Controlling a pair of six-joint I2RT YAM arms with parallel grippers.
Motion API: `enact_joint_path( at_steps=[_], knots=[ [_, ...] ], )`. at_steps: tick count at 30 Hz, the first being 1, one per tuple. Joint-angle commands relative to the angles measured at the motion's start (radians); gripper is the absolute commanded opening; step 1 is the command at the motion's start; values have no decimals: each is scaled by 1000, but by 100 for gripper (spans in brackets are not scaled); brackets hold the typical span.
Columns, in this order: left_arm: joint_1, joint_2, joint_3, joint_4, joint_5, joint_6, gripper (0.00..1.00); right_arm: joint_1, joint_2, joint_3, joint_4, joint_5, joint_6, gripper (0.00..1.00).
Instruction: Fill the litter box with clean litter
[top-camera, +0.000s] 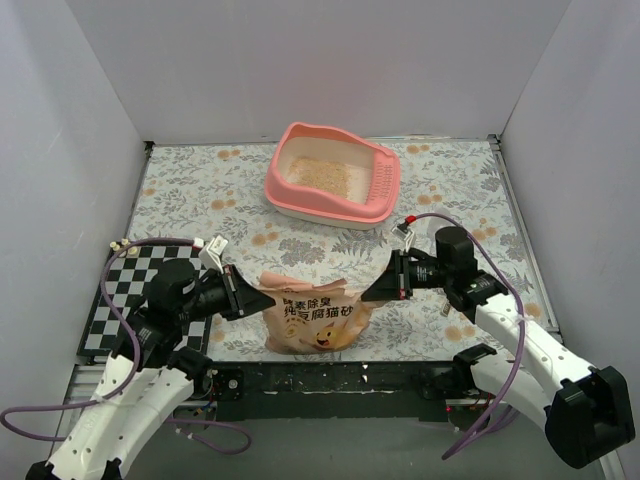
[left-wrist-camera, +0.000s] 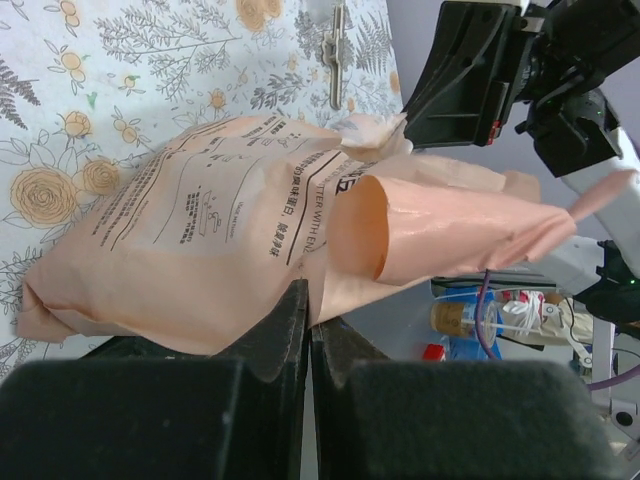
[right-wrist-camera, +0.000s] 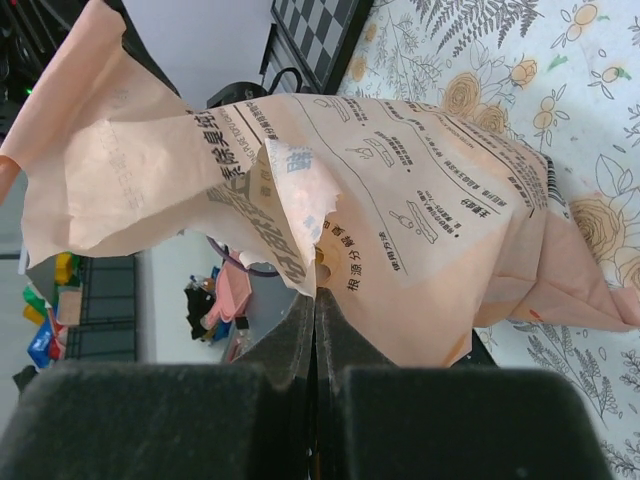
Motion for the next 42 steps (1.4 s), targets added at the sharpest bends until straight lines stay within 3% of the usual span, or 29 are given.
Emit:
enact_joint_path(
  at_steps=[1,4,8,15,19,23,33,42],
  knots=[
    [2,5,113,7,12,7,0,-67,-52,-30,132,-108,137,1],
    [2,94,122,72,70,0,0,-68,-46,-17,187,-125,206,1],
    [2,168,128,136,94,3,0,-68,-36,26,128,-124,205,1],
    [2,49,-1,211,120,2,0,-68,-80,-26,123,-101,185,1],
    [2,-57,-114,325,166,-12,29,-68,-71,-35,117,-113,159,1],
    [2,-88,-173,378,189,48,42,-68,-57,-12,91,-116,117,1],
    [2,-13,-157,489,153,183,41,-68,-55,-10,77,-112,79,1],
    [2,-8,-246,633,189,142,40,-68,-56,-18,103,-110,88,1]
  ],
)
